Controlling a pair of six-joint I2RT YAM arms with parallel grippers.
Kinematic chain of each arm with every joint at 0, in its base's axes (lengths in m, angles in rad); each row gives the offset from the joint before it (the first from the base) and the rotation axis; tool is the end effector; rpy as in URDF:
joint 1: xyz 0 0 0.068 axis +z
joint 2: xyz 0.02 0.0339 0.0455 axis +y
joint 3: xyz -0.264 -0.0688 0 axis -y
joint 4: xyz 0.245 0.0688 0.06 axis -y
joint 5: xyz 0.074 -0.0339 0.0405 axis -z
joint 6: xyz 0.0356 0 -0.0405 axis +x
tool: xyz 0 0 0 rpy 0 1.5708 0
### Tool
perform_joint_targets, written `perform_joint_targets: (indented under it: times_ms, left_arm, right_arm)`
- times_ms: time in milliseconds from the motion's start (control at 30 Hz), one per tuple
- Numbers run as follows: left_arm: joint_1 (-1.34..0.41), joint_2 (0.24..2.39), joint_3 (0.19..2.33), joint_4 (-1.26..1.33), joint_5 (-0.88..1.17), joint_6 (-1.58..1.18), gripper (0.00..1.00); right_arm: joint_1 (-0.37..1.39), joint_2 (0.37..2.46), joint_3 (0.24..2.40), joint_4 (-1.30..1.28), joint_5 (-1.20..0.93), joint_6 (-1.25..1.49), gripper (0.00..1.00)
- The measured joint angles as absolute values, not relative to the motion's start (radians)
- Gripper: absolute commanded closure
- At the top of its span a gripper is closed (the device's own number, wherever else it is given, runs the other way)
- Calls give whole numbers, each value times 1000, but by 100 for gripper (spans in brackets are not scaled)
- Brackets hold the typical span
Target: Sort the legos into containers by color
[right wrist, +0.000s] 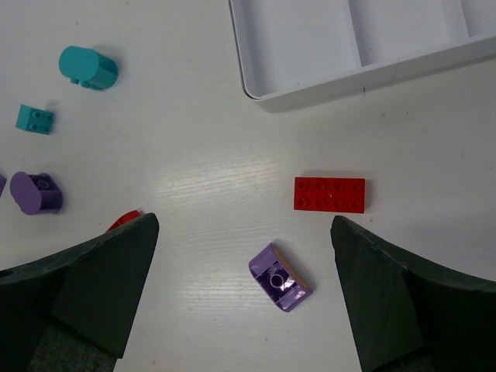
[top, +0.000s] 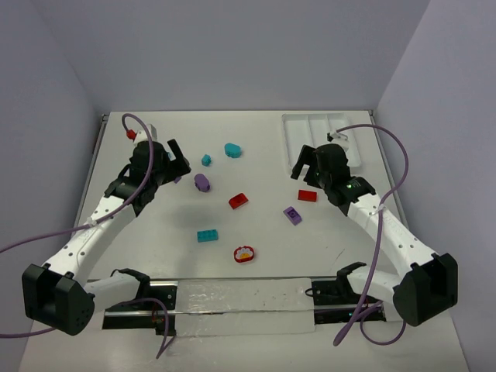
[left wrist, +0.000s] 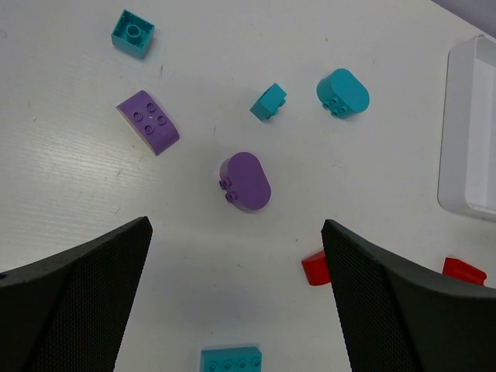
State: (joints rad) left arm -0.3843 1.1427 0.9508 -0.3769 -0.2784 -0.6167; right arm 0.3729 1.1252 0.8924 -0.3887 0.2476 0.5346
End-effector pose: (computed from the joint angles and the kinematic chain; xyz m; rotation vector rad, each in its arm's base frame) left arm 0.2387 -0.0860 0.3076 -0.4080 2.0900 -0.2969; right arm 0.2329 0.0817 0.2904 0.3145 2.1584 0.2468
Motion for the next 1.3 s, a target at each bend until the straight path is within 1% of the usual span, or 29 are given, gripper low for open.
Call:
perform_joint_targets:
  times_ms: [233, 500, 567, 667, 867, 933, 1100, 1300]
  left_arm:
    - [-384, 1142, 951, -375, -269, -619, 1]
    - [-384, 1151, 986, -409, -224, -609, 1]
    - [-384, 1151, 986, -412, -218, -608, 1]
    - [-384, 1149, 986, -412, -204, -608, 1]
    - [-384, 1152, 986, -411, -170, -615, 1]
    - [-384, 1159, 986, -411, -159, -617, 1]
    - [-384, 1184, 986, -411, -140, -618, 1]
    - [-384, 1188, 986, -409, -135, -618, 1]
  right_arm:
    - [371, 1101, 872, -389, 275, 554, 0]
    - [318, 1020, 774, -387, 245, 579, 0]
    - [315, 1020, 765, -388, 233, 580, 5]
    - [319, 1024, 742, -391, 225, 580, 7]
    - [435, 1126, 714, -413, 243, 571, 7]
    - [460, 1168, 708, -414, 229, 559, 4]
    - [469, 1305, 708, -412, 177, 509, 3]
    - [469, 1384, 711, -384, 113, 464, 3]
